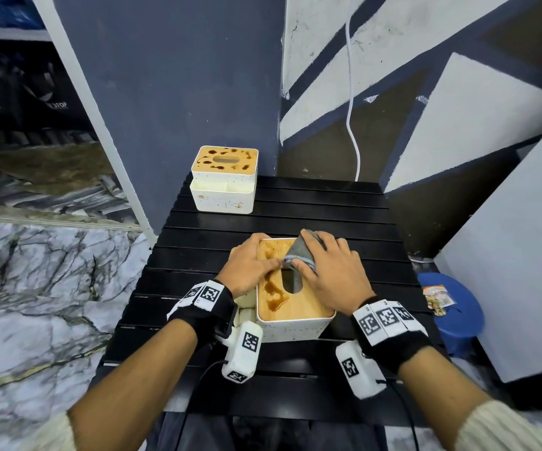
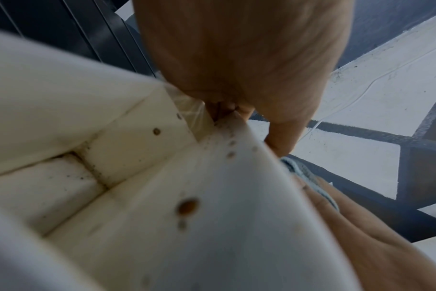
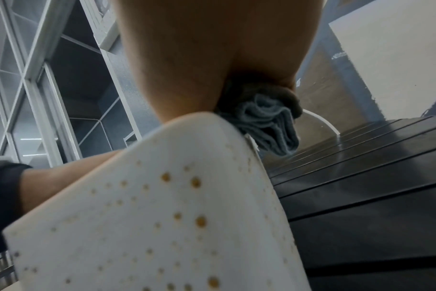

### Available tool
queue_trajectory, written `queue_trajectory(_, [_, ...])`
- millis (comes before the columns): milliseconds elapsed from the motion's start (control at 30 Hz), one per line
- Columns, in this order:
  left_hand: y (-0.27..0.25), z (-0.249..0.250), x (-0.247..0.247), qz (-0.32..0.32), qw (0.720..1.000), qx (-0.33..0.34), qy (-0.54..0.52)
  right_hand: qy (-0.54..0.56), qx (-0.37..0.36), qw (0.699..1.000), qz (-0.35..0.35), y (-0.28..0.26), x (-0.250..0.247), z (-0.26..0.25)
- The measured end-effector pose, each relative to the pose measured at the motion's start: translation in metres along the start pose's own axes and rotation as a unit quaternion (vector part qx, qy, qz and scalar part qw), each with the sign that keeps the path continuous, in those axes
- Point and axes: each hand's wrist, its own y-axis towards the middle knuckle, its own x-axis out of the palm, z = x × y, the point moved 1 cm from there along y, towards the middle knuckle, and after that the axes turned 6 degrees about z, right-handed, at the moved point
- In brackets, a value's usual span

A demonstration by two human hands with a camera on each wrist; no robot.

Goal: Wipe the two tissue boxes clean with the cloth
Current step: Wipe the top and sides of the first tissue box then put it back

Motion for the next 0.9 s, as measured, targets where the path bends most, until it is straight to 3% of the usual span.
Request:
queue_trajectory(333, [-0.001, 0.000, 0.002, 0.005, 1.000, -0.006, -0.006, 0.037, -0.019, 0.999, -0.011, -0.049, -0.006, -0.001])
queue_trajectory(600, [-0.003, 0.005, -0.003, -0.022, 0.999, -0.018, 0.015, 0.013, 0.003, 1.000, 0.019, -0.017, -0.003, -0.003])
queue_trajectory(767, [-0.025, -0.001, 0.001, 0.052, 0.998, -0.024, -0.025, 0.030, 0.013, 0.999, 0.020, -0.019, 0.000, -0.002])
queue_trajectory(900, [-0.053, -0.004, 0.017, 0.088, 0.996, 0.020, -0.007, 0.046, 0.018, 0.999, 0.018, -0.020, 0.001, -0.002])
